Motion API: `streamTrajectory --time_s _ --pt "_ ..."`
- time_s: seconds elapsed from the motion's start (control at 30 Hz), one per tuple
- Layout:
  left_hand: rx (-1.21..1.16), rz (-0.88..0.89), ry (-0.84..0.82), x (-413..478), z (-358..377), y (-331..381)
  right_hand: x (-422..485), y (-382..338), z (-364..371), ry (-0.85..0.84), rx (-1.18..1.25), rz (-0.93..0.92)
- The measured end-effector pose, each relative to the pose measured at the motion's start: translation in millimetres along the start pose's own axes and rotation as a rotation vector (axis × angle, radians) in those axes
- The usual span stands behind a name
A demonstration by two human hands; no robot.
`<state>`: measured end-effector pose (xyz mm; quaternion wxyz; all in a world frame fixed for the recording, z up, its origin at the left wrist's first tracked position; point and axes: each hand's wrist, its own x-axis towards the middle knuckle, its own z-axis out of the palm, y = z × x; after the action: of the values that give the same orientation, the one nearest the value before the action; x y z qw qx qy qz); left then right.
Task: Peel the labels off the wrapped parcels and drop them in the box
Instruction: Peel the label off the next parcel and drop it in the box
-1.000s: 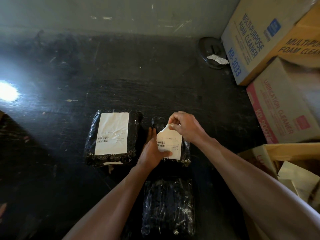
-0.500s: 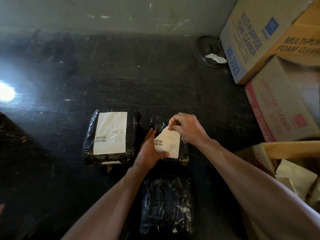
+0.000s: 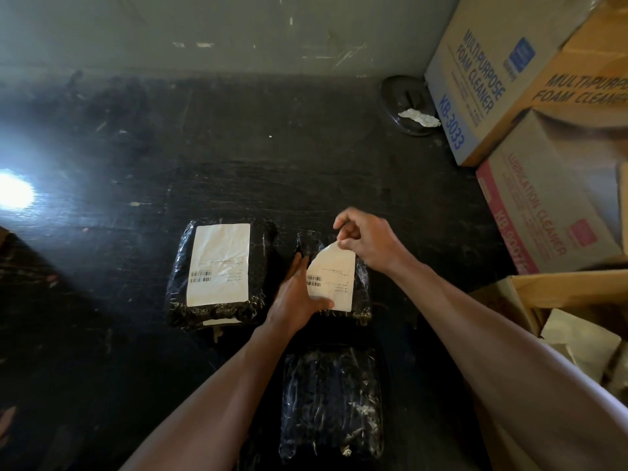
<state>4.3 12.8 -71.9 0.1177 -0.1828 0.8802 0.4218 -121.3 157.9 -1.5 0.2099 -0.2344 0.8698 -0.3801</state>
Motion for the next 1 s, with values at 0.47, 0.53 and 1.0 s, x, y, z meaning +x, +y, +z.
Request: streamTrajectory --time_s 0.47,0.53,1.0 --pt "-0.007 0.093 -0.033 0 -3 -8 15 -4 9 -0.184 -0.255 0.021" --pt "0.011 0.089 -0.060 1 -6 -8 12 -4 6 -0.184 -0.293 0.002" --pt "0.070 0.085 -0.081 0 -8 -6 -18 3 2 -0.092 -0.166 -0.028"
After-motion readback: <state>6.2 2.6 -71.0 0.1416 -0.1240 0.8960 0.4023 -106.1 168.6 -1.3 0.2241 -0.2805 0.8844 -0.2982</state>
